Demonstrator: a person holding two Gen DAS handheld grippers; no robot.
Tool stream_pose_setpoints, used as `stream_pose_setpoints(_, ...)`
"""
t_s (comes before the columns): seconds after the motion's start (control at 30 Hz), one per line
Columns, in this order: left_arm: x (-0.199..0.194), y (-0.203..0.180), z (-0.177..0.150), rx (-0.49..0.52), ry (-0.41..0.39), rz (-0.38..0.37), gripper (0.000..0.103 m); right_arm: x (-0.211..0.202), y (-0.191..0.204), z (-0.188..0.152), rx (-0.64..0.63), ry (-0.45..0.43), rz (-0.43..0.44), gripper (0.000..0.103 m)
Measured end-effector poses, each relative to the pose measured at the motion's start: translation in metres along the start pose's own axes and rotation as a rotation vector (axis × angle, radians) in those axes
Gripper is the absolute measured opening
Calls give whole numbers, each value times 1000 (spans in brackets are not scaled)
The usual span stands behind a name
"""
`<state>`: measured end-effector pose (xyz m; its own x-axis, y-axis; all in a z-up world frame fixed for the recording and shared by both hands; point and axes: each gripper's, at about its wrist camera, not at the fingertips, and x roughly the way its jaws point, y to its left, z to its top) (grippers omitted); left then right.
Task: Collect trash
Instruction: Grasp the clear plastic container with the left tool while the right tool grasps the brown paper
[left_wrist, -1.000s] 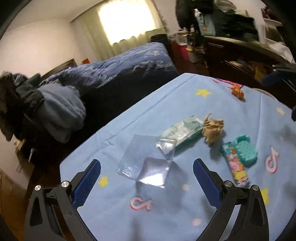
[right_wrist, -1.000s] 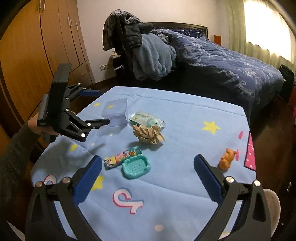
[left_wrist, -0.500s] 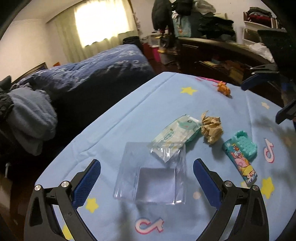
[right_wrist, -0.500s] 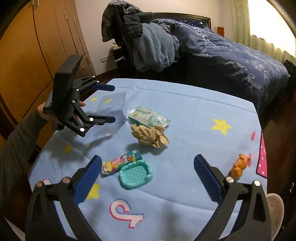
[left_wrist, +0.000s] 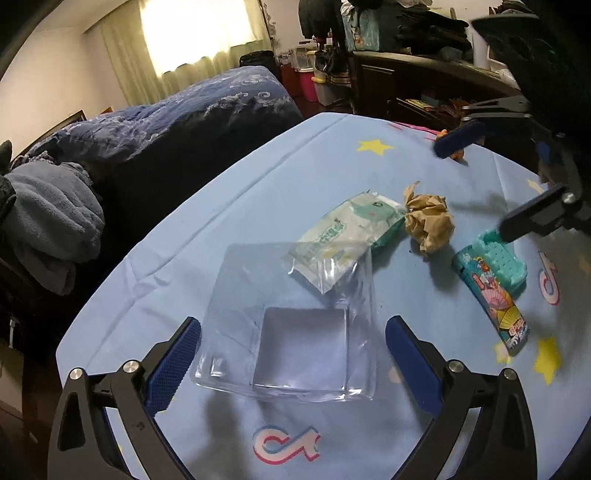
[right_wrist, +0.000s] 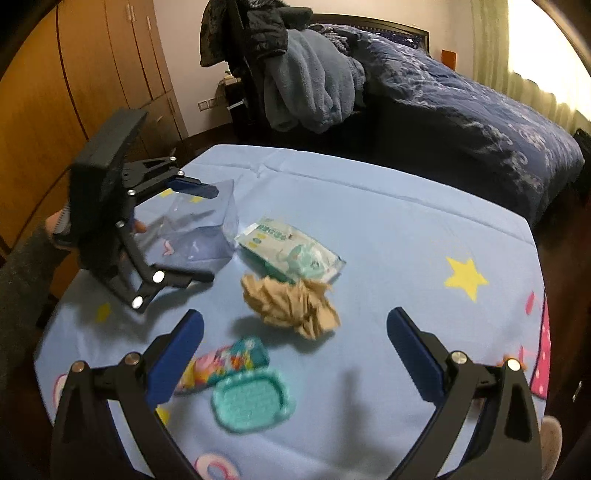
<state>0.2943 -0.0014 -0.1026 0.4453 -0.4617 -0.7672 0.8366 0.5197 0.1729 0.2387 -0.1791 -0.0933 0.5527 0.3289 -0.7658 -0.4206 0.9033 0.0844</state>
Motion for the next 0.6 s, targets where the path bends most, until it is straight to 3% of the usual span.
stream_pose_setpoints(0.1, 1, 1, 0, -4, 6, 11, 96, 21, 1, 7, -5, 41, -7, 83)
stream_pose_setpoints(0.27, 2, 6, 1, -18, 11, 25, 96, 40, -4, 13, 30, 75, 14, 79)
stream_pose_setpoints(0.3, 2, 7, 1, -19, 12, 25, 93, 43, -5, 13, 41, 85, 30, 68)
stream_pose_setpoints(0.33, 2, 8, 1, -19, 9, 24, 90, 46, -7, 14, 55, 96, 40, 44)
stream_pose_setpoints(0.4, 2, 10, 3, -26, 2, 36, 70, 48, -11, 15, 63, 100, 30, 32)
stream_pose_setpoints(0.47, 2, 12, 3, -30, 0, 45, 61, 47, -13, 15, 75, 106, 48, 30)
stream_pose_setpoints(0.6, 1, 11, 3, -24, 1, 49, 57, 45, -14, 12, 81, 102, 67, 27)
